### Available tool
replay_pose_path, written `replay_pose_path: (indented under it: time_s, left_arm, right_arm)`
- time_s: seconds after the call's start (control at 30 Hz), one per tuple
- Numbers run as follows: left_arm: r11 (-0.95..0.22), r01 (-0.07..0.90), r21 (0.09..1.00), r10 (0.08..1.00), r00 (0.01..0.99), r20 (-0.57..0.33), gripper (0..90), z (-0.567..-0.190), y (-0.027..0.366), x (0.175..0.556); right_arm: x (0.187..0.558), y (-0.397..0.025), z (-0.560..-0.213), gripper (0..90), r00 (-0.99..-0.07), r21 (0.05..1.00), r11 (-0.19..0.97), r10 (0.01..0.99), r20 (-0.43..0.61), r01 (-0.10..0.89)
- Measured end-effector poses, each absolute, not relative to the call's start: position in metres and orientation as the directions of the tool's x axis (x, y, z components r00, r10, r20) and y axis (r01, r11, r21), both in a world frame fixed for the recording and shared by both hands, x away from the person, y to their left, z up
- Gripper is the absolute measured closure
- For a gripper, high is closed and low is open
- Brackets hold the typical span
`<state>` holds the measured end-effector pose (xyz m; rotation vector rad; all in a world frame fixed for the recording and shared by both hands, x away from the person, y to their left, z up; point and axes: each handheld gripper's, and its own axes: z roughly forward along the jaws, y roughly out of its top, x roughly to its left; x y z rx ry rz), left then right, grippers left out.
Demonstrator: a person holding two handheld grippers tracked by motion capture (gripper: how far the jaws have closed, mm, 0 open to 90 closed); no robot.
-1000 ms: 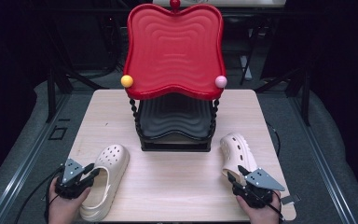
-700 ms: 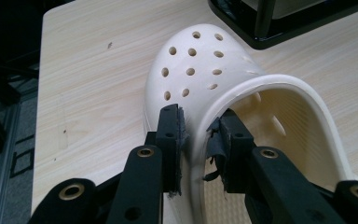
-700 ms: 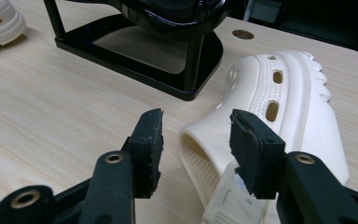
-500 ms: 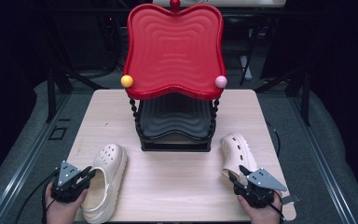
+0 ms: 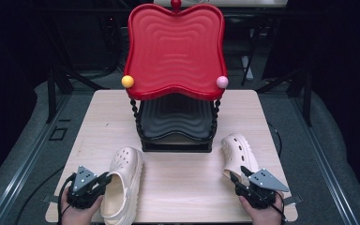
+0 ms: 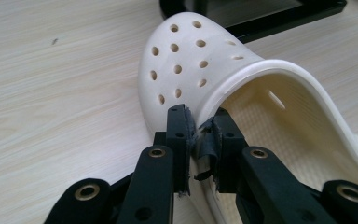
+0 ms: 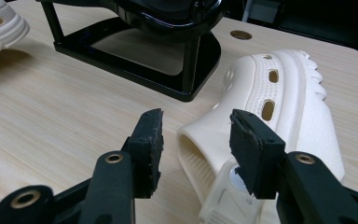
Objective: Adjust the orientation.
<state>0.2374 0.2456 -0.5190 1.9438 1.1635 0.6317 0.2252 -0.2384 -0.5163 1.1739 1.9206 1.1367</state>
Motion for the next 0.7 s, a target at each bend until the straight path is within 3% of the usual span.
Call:
replay_pose_path:
  time_s: [0.7]
  left_arm:
    - [-0.342, 0.481, 0.807, 0.851, 0.523, 0.049, 80.0, -0.520, 0.173, 0.249]
  right_arm:
    - [0.225, -0.239, -0.516, 54.0, -0.413, 0.894, 0.231, 0.909, -0.058, 0.384]
